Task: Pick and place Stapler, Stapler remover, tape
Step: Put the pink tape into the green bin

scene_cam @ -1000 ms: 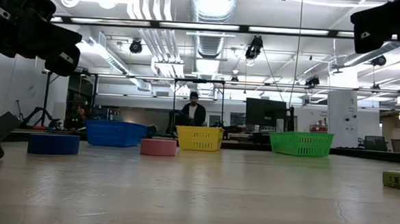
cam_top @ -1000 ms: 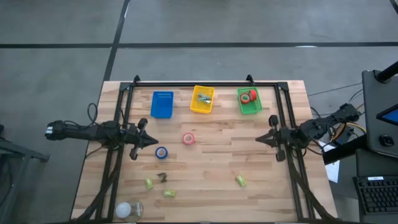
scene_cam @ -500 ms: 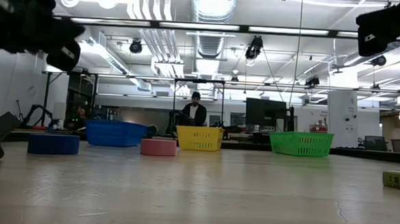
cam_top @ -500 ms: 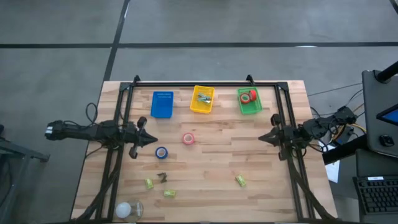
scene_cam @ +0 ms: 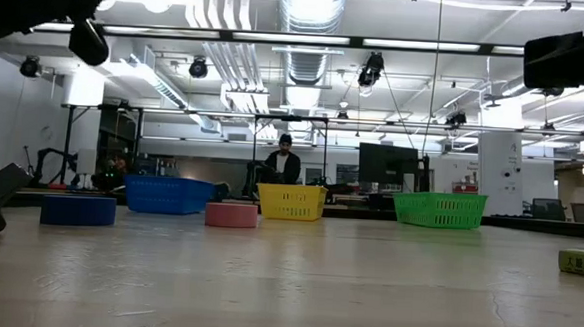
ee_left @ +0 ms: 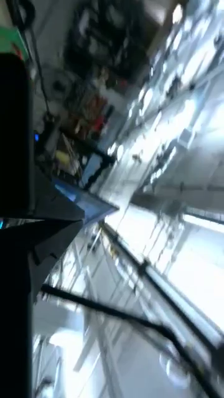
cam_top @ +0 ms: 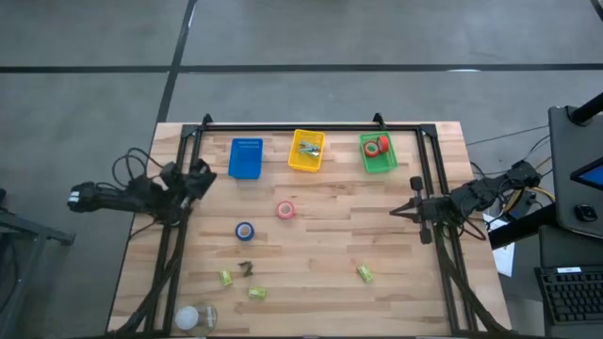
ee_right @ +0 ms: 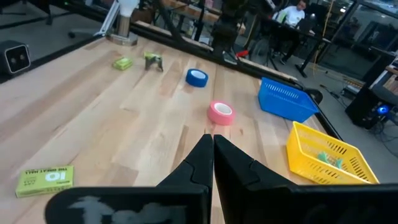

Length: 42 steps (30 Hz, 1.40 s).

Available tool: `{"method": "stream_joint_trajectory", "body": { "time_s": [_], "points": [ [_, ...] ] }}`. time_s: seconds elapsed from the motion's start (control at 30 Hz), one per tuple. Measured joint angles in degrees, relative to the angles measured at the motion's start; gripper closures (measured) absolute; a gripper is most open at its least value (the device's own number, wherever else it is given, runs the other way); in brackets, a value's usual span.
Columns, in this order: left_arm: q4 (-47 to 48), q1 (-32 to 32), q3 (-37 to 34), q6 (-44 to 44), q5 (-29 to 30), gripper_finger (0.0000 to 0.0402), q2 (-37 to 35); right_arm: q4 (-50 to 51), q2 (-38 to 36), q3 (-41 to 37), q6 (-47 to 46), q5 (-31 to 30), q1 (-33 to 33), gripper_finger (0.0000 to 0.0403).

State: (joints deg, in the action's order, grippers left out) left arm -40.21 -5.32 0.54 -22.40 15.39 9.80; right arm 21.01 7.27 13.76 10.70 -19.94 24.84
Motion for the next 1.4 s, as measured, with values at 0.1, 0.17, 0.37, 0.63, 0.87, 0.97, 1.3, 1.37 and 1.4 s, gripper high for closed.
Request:
{"method": "stream_joint_trajectory", "body": {
  "time_s": [0.1,0.17,0.37,0.63,0.87,0.97,1.3,1.37,1.4],
  "points": [
    [3.45,0.0,1.75,-3.33,3.45,0.0392,3.73,0.0,0.01,0.0,-0.03,0.0,0.0,0.0394],
    [6.07,0.0,3.76,-6.62,4.61,0.0392,8.5,-0.03,-0.01,0.0,-0.08,0.0,0.0,0.0394],
    [7.72,0.0,13.63,-5.49,7.02,0.036,28.15,-0.04,0.02,0.0,-0.15,0.0,0.0,0.0394],
    [40.01,-1.03,36.02,-7.77,6.44,0.0254,49.94,-0.09,0.02,0.0,-0.15,0.0,0.0,0.0394],
    [54.22,-2.41,50.8,-2.93,8.58,0.0202,64.16,-0.17,0.02,0.0,-0.15,-0.02,0.0,0.0394],
    [55.66,-2.35,54.07,-1.4,6.3,0.0201,69.65,-0.2,0.0,0.0,-0.15,0.0,0.0,0.0394],
    [59.3,-2.32,56.69,-1.56,5.04,0.0204,81.81,-0.2,0.04,0.0,-0.18,0.0,0.0,0.0394],
    [59.18,-2.29,56.74,-1.42,4.2,0.0205,83.2,-0.2,0.02,0.0,-0.18,-0.01,0.0,0.0394],
    [59.04,-2.32,56.74,-1.13,3.73,0.0205,83.96,-0.19,0.02,0.0,-0.16,0.0,0.0,0.0394]
  ]
}}
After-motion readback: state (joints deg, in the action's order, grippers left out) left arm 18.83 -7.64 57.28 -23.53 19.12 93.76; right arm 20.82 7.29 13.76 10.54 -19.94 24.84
